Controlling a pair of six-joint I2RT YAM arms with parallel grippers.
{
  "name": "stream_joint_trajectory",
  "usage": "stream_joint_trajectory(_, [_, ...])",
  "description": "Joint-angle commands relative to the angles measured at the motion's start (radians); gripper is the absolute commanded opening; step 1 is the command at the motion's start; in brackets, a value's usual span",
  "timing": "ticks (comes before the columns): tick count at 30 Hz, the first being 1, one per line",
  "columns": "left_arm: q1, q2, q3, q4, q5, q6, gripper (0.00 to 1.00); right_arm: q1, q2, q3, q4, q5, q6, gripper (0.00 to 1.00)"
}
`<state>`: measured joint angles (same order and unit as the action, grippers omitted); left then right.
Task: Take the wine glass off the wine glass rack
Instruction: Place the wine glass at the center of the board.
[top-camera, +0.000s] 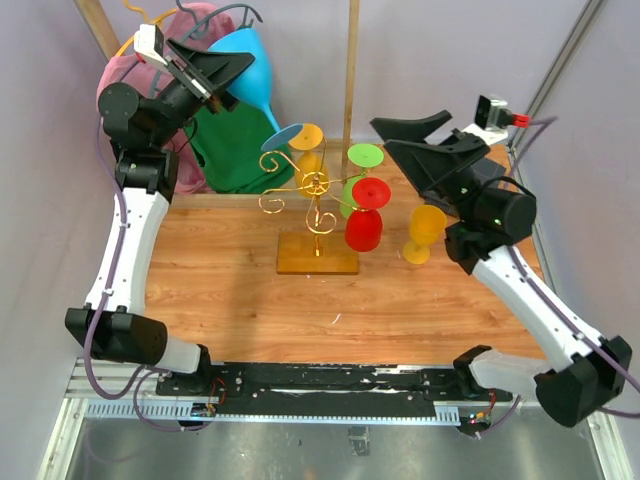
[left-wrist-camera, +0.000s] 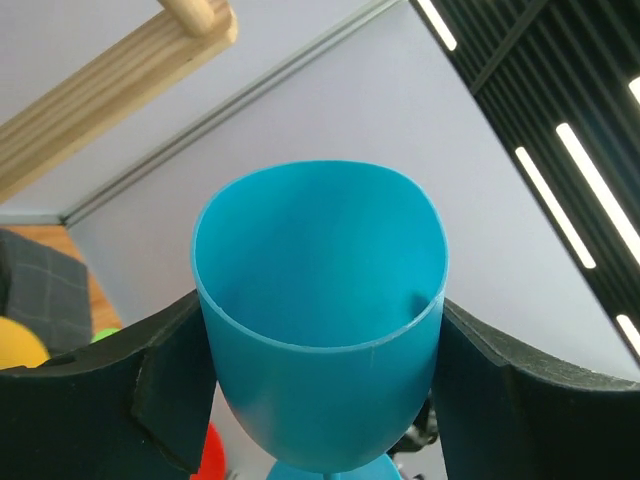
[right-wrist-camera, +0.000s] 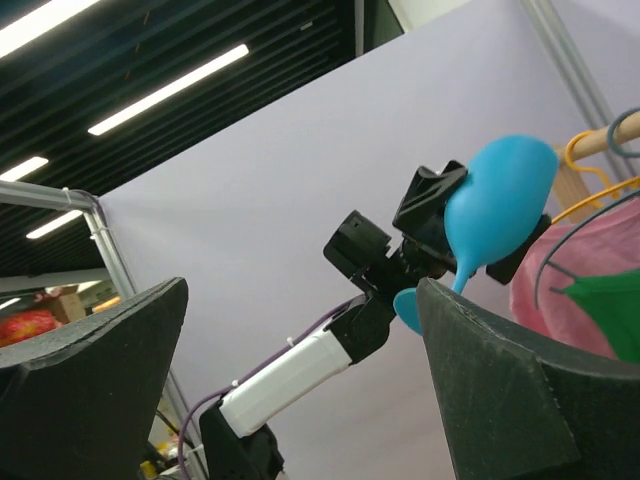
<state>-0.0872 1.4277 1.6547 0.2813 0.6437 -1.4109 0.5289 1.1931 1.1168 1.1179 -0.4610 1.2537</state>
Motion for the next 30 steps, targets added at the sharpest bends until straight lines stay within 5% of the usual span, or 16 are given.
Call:
stream_joint_trajectory(1, [0.049, -0.050, -0.026, -0.042, 0.135, 0.148, 0.45, -0.077, -0.091, -0.004, -0.140, -0.048, -0.066, 0.98])
stream_joint_trajectory(11, [0.164, -0.134, 0.020, -0.272, 0.247, 0.499, 0.52, -0.212, -0.183, -0.019, -0.237, -0.099, -0.056, 0.98])
stream_joint_trajectory(21, [0.297, -0.140, 0.087, -0.415, 0.337, 0.688, 0.59, -0.241, -0.190, -0.038, -0.236, -0.111, -0.040, 0.98])
stream_joint_trajectory(30, [0.313, -0.188, 0.047, -0.545, 0.338, 0.953, 0.61, -0.263, -0.214, -0.041, -0.280, -0.123, -0.050, 0.98])
